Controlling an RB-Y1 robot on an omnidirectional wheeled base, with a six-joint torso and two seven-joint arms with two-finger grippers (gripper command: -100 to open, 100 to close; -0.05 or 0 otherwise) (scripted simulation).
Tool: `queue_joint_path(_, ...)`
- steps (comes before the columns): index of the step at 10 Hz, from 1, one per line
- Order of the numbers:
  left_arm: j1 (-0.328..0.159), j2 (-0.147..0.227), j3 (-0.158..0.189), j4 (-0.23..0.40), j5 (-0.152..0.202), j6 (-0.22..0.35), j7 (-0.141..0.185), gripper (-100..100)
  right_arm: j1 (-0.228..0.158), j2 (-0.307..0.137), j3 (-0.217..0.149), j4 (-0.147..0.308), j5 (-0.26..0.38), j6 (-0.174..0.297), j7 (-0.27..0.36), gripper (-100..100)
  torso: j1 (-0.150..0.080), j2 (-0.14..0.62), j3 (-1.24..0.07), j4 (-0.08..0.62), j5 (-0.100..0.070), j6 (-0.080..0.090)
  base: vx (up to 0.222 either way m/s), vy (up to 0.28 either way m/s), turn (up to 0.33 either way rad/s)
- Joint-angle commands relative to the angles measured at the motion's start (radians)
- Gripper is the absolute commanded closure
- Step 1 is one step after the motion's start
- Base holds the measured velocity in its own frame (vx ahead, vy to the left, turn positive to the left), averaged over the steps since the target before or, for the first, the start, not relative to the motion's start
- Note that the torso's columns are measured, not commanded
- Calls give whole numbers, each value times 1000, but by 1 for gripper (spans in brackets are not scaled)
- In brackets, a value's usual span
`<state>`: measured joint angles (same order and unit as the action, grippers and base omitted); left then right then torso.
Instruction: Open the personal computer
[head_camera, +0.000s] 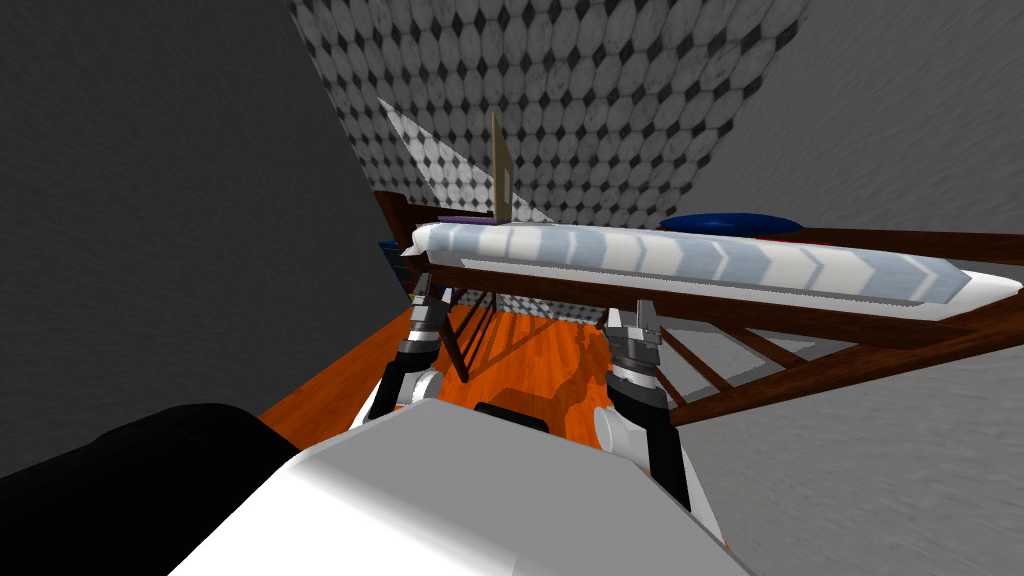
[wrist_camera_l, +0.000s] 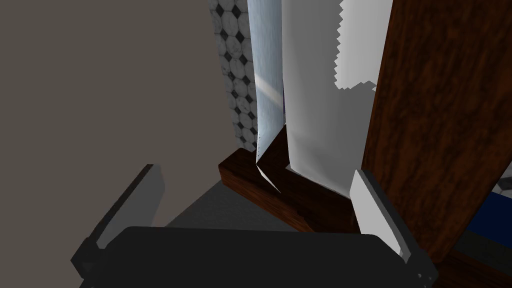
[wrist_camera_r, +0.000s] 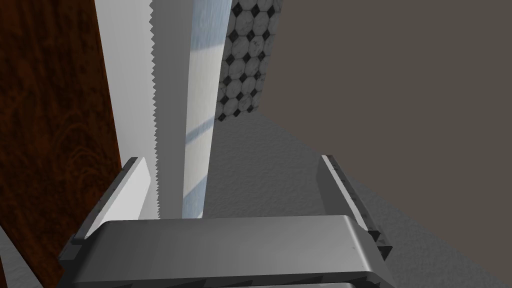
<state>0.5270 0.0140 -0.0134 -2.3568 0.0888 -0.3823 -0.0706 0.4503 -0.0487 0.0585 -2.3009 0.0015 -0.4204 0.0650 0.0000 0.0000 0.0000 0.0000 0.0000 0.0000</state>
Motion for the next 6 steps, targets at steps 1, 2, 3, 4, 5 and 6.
queue_joint_path(1,0,0,0,0,0,0,0,0,0,0,0,0,0,0,0,0,0,0,0,0,0,0,0,0,0)
queue_joint_path(2,0,0,0,0,0,0,0,0,0,0,0,0,0,0,0,0,0,0,0,0,0,0,0,0,0)
queue_joint_path(3,0,0,0,0,0,0,0,0,0,0,0,0,0,0,0,0,0,0,0,0,0,0,0,0,0)
queue_joint_path(4,0,0,0,0,0,0,0,0,0,0,0,0,0,0,0,0,0,0,0,0,0,0,0,0,0)
queue_joint_path(5,0,0,0,0,0,0,0,0,0,0,0,0,0,0,0,0,0,0,0,0,0,0,0,0,0)
queue_joint_path(6,0,0,0,0,0,0,0,0,0,0,0,0,0,0,0,0,0,0,0,0,0,0,0,0,0)
